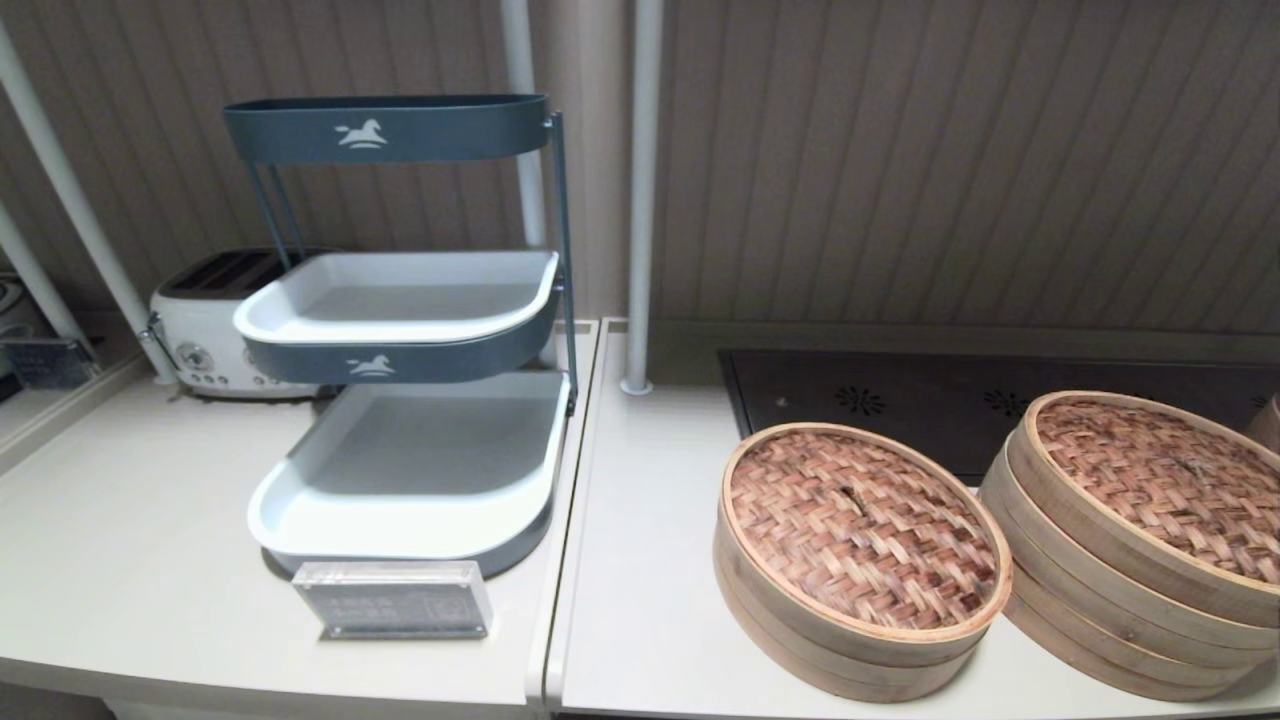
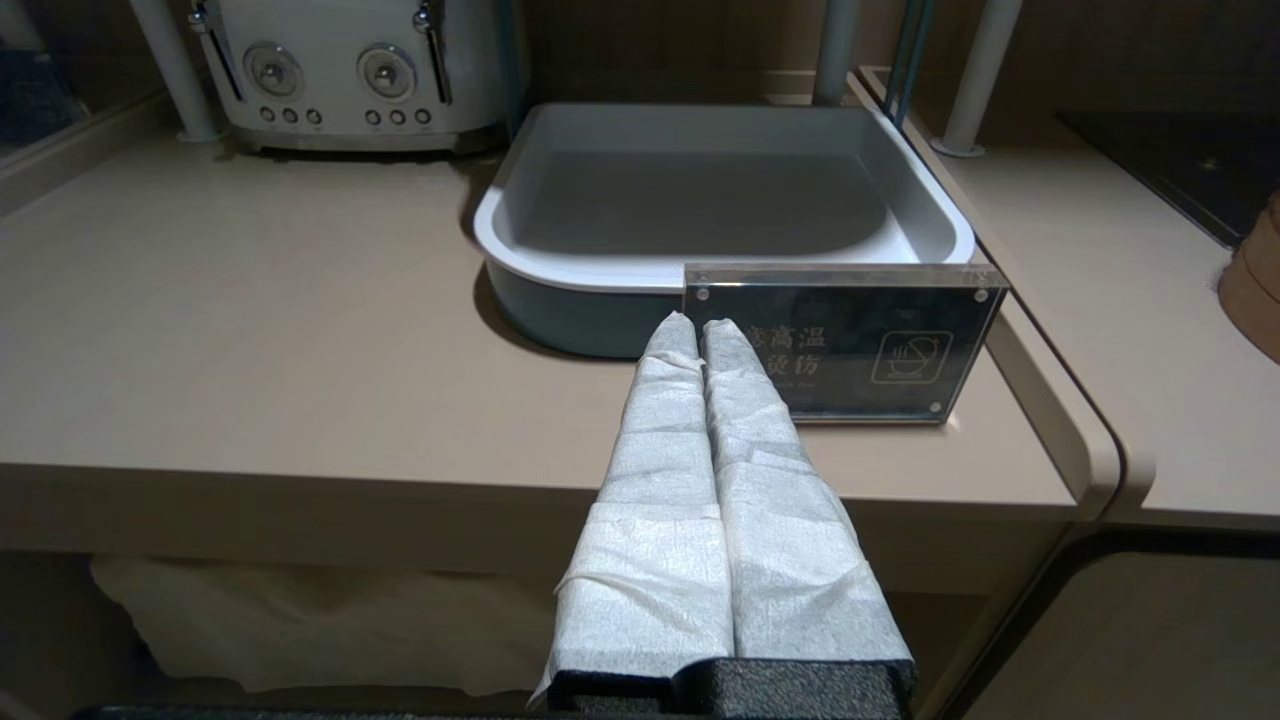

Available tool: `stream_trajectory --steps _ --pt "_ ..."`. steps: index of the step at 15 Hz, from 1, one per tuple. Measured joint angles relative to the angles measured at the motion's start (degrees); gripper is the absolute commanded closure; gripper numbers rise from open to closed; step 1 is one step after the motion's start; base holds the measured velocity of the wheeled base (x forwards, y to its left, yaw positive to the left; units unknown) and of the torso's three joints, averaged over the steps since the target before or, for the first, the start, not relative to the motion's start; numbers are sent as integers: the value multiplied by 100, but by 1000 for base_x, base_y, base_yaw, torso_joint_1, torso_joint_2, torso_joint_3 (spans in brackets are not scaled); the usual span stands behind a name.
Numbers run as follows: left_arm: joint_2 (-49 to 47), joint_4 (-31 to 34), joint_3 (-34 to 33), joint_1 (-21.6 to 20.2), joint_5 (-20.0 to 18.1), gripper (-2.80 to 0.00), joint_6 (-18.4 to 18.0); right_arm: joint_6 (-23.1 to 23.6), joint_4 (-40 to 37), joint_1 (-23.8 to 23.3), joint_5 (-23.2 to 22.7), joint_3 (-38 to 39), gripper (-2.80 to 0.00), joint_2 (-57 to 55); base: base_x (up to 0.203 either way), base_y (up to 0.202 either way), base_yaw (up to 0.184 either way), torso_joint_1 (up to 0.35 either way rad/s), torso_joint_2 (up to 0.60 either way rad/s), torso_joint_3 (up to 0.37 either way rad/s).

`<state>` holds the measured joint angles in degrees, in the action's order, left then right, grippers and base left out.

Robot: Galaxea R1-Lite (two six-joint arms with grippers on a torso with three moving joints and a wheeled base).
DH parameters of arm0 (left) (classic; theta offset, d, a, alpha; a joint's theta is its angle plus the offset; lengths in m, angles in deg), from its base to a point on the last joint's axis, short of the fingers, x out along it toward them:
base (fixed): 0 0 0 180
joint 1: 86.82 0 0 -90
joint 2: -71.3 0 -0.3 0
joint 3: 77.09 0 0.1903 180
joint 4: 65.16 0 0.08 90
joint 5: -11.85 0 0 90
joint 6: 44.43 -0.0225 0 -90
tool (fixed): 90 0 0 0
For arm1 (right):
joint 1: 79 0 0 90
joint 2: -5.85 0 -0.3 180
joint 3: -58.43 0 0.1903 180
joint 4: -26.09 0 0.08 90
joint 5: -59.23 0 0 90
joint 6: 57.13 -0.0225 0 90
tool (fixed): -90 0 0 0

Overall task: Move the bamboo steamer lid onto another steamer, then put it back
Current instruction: Pick up the steamer

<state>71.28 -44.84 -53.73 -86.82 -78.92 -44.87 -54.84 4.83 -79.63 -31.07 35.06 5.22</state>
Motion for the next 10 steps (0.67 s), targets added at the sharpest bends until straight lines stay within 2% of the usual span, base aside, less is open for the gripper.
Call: stream_trajectory --steps 3,7,8,10 --pt "0 0 0 0 0 0 0 55 -22 0 1 -2 0 0 0 0 0 0 0 0" --pt "0 2 0 0 -2 0 2 65 -439 0 11 -80 0 -17 0 0 0 0 0 0" --pt "0 1 0 0 -5 0 1 62 -622 0 -7 -243 0 -52 0 0 0 0 0 0" --pt "0 2 0 -2 -3 0 0 51 -969 10 -86 -1140 0 -256 0 0 0 0 0 0"
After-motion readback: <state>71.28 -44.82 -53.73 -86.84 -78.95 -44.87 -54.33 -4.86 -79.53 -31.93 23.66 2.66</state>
